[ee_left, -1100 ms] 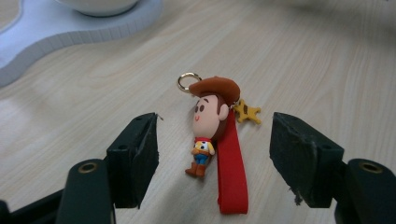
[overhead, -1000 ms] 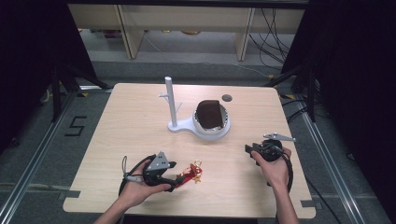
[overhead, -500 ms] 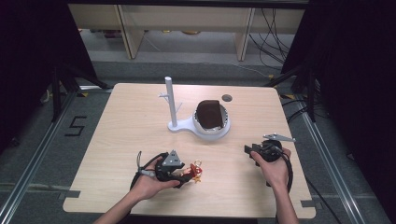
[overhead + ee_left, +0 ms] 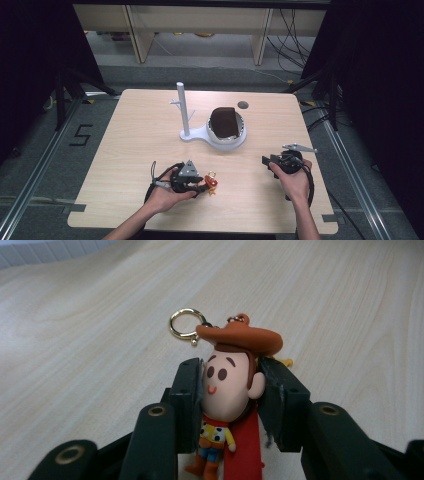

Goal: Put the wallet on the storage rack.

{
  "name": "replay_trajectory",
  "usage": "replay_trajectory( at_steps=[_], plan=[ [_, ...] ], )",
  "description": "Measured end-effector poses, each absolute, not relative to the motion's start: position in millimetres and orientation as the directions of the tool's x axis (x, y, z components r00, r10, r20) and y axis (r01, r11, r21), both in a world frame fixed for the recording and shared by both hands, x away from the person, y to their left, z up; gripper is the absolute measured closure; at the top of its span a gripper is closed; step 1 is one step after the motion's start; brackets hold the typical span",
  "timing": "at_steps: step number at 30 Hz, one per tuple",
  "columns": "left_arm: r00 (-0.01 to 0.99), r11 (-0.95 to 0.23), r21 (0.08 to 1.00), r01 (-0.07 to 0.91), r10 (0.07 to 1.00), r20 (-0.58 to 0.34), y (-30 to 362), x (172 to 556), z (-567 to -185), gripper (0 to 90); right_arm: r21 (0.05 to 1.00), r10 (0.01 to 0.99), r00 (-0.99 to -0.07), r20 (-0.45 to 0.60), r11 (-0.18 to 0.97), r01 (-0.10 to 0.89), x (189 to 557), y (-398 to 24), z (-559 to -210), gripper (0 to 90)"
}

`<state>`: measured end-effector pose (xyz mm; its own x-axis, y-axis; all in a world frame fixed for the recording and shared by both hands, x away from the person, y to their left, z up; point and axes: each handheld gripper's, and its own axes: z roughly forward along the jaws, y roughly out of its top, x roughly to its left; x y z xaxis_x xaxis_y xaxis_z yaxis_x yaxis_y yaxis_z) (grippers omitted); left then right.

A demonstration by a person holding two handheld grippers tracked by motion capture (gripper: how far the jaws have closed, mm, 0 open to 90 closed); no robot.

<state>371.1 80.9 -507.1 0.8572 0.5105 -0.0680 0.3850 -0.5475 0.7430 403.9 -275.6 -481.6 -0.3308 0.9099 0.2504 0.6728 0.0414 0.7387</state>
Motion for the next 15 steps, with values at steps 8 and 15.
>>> replay_trajectory(
  at_steps=[8, 15],
  plan=[
    [0.845, -0.471, 0.811, 0.346, 0.532, -0.052, 87, 367, -494, 63.2, 0.724, 0.912, -0.304, 0.276, 0.01, 0.69, 401, -274, -480, 57.4],
    [0.818, -0.378, 0.863, 0.335, 0.571, -0.068, 98, 369, -476, 63.3, 0.742, 0.908, -0.332, 0.256, 0.035, 0.669, 403, -277, -481, 57.2]
  ],
)
